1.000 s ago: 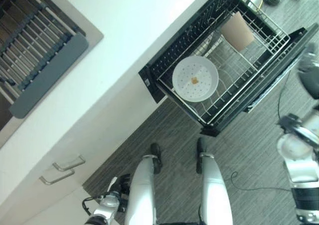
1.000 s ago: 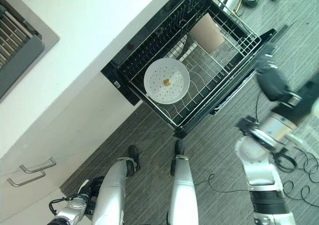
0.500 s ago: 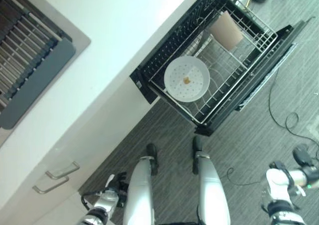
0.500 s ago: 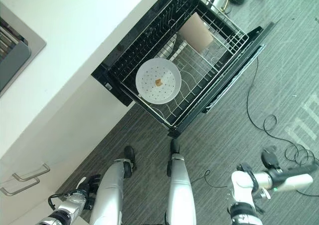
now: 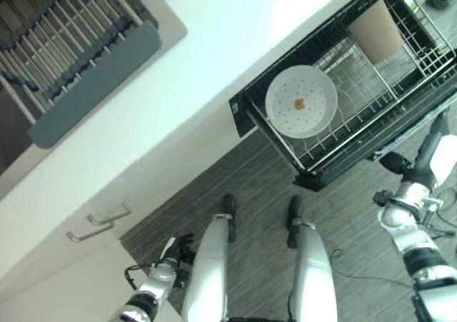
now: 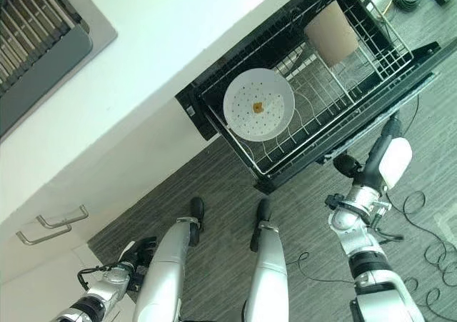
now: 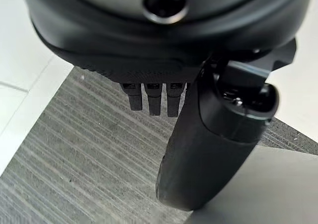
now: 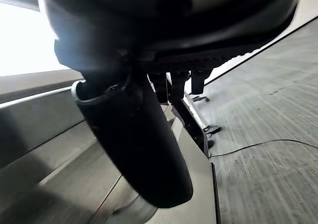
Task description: Place the dishes in the dishwasher.
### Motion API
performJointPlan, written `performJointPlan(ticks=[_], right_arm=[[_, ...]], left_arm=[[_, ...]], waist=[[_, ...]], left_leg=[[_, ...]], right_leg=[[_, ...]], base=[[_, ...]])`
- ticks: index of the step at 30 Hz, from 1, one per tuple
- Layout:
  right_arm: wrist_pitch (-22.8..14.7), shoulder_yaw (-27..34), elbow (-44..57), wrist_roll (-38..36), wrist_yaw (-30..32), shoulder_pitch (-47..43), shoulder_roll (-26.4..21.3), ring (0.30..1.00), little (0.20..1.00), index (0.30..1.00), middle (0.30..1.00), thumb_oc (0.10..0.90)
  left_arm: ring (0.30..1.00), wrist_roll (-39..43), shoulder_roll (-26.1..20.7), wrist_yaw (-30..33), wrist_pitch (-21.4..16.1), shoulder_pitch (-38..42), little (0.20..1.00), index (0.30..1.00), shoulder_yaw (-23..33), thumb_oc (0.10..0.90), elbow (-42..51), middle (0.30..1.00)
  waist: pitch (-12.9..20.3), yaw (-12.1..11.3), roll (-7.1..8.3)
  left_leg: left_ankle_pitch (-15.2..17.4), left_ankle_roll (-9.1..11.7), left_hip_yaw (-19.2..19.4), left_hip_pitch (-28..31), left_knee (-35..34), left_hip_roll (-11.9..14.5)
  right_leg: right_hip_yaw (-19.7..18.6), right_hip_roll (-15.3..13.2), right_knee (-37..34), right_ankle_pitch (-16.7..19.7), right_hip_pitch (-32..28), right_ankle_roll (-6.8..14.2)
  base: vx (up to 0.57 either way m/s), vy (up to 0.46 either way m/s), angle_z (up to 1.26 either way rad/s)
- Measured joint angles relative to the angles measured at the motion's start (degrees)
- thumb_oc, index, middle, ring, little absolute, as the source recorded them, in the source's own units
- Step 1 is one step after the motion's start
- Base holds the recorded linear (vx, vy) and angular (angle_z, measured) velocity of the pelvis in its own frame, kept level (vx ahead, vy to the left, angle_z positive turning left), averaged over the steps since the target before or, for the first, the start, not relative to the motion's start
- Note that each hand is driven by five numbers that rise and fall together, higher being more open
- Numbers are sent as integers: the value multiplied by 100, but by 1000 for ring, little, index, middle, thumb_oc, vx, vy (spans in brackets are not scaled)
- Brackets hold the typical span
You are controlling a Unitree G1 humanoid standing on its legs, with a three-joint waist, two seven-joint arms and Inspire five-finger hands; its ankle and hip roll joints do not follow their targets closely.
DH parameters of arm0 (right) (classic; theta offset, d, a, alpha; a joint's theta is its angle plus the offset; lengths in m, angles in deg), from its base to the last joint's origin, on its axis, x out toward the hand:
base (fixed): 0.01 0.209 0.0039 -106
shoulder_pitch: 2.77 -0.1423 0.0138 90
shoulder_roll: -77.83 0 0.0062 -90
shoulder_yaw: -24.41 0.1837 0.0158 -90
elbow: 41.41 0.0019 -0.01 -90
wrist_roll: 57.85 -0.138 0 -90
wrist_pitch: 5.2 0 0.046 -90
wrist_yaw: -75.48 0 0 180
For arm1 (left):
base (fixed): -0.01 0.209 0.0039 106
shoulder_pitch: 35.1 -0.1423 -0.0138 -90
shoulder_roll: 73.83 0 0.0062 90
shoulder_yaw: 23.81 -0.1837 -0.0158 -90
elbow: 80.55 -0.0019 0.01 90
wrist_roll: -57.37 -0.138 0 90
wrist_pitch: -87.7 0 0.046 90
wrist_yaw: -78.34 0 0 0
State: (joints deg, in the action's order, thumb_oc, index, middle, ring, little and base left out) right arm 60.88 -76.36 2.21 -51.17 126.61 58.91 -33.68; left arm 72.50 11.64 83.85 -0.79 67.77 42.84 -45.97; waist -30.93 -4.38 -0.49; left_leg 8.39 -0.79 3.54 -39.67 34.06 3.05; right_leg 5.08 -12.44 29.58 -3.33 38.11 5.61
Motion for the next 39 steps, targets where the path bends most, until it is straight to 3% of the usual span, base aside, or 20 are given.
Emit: performJointPlan(ticks=[15,18,23,25,30,34,37,39], right_arm=[[367,-1001,165,515,-444,-1541,-392,900,900,900,900,800],[460,-1297,157,510,-548,-1896,-484,900,900,900,900,800],[845,-1565,96,430,-551,-2021,-608,900,900,900,900,800],[1069,-1642,-12,211,-559,-2129,-611,900,900,900,900,800],[1254,-1652,-21,-277,-650,-2135,-523,900,900,900,900,800],[1148,-1539,238,-417,-1008,-1442,-136,900,900,900,900,800],[630,-1507,979,-250,-1604,-129,377,900,900,900,900,800],[534,-1710,1269,-215,-2022,544,746,900,900,900,900,800]], left_arm=[[900,-28,-86,-381,-248,-57,900,900,12,800,196,900],[900,-26,-85,-500,-457,-73,900,900,6,800,211,900],[900,4,-94,-624,-686,-386,900,900,18,800,298,900],[900,26,-108,-628,-811,-566,900,900,97,800,374,900],[900,48,-134,-648,-799,-718,900,900,319,800,364,900],[900,711,22,-486,-776,-725,900,900,979,800,164,900],[900,940,82,-252,-790,-657,900,900,1668,800,212,900],[900,939,81,-83,-841,-627,900,900,1882,800,439,900]], waist=[[-21,-420,-64],[-19,-655,-80],[-17,-715,-197],[-8,-865,-244],[-9,-964,-249],[-9,-949,-251],[18,-915,-296],[51,-868,-419]], left_leg=[[-272,344,-586,-327,-51,-61],[-407,425,-756,-335,-228,-116],[-594,524,-1087,-350,-366,-134],[-669,582,-1286,-363,-495,-133],[-801,557,-1804,-328,-904,-113],[-871,456,-1814,364,-1365,-79],[-912,423,-1436,1080,-1749,18],[-981,392,-1186,1275,-1799,54]], right_leg=[[489,-14,535,-317,267,-213],[646,-59,575,-366,264,-267],[976,-102,712,-478,192,-407],[1142,-90,737,-522,181,-408],[1561,33,531,-542,56,-441],[1605,33,275,-555,-567,-467],[1593,-1,-67,-557,-1293,-468],[1492,-20,-198,-537,-1571,-428]], base=[[31,13,16],[28,46,28],[22,47,24],[16,-10,25],[14,-35,25],[37,57,30],[43,73,22],[12,97,17]])
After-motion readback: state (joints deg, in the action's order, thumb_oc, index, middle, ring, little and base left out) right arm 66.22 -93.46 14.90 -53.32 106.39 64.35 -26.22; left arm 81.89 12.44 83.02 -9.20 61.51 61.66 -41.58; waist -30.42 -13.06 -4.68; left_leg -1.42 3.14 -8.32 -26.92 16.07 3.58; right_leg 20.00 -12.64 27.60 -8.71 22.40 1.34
